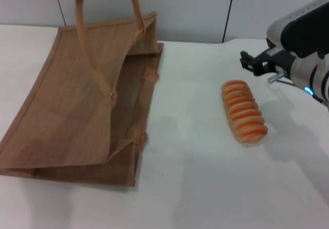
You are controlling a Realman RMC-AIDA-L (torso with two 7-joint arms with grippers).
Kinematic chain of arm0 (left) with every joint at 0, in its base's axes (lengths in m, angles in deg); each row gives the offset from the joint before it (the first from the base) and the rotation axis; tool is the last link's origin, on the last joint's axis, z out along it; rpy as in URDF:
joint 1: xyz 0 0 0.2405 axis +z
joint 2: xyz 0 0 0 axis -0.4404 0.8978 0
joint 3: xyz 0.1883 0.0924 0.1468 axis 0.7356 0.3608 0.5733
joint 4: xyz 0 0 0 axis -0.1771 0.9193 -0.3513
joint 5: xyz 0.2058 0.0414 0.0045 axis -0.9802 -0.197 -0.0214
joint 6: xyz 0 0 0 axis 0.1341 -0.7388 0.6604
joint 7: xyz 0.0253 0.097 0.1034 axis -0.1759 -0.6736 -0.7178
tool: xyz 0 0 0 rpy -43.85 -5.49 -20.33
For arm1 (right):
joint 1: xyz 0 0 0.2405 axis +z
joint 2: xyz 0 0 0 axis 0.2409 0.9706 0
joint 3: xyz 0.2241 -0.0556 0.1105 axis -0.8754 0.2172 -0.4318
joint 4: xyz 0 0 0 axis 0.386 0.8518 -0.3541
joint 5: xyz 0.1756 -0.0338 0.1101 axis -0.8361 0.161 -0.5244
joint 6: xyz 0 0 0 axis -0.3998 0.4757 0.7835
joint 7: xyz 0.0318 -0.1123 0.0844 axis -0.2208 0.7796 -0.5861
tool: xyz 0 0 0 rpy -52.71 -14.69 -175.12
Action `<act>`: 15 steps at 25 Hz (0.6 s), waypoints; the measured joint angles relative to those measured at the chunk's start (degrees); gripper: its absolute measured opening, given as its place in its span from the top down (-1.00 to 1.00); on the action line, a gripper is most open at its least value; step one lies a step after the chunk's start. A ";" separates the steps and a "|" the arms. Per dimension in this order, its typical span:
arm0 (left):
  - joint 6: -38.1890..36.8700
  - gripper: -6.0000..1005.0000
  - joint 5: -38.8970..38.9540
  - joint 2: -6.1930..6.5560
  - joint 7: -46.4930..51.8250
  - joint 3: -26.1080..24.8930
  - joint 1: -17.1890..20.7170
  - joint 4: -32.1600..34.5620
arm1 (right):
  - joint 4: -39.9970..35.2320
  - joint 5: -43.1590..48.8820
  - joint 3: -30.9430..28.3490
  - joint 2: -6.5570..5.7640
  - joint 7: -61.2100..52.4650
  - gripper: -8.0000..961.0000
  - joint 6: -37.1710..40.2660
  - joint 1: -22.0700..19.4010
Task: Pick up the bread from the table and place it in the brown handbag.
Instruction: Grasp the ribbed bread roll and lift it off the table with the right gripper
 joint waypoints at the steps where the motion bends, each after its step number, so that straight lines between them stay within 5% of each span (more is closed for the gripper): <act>1: 0.01 0.75 0.00 0.00 0.25 0.66 -0.07 0.61 | -0.44 -0.86 0.00 -0.01 0.10 -0.41 -1.60 0.09; 10: 0.18 0.75 1.89 -0.07 1.24 3.44 0.85 5.27 | -0.62 -19.45 -4.56 -0.15 12.54 -0.44 -10.53 0.11; 15: 0.79 0.75 2.08 -0.07 1.23 3.47 1.09 6.94 | -0.82 -21.31 -6.17 0.64 14.00 -0.46 -15.12 0.16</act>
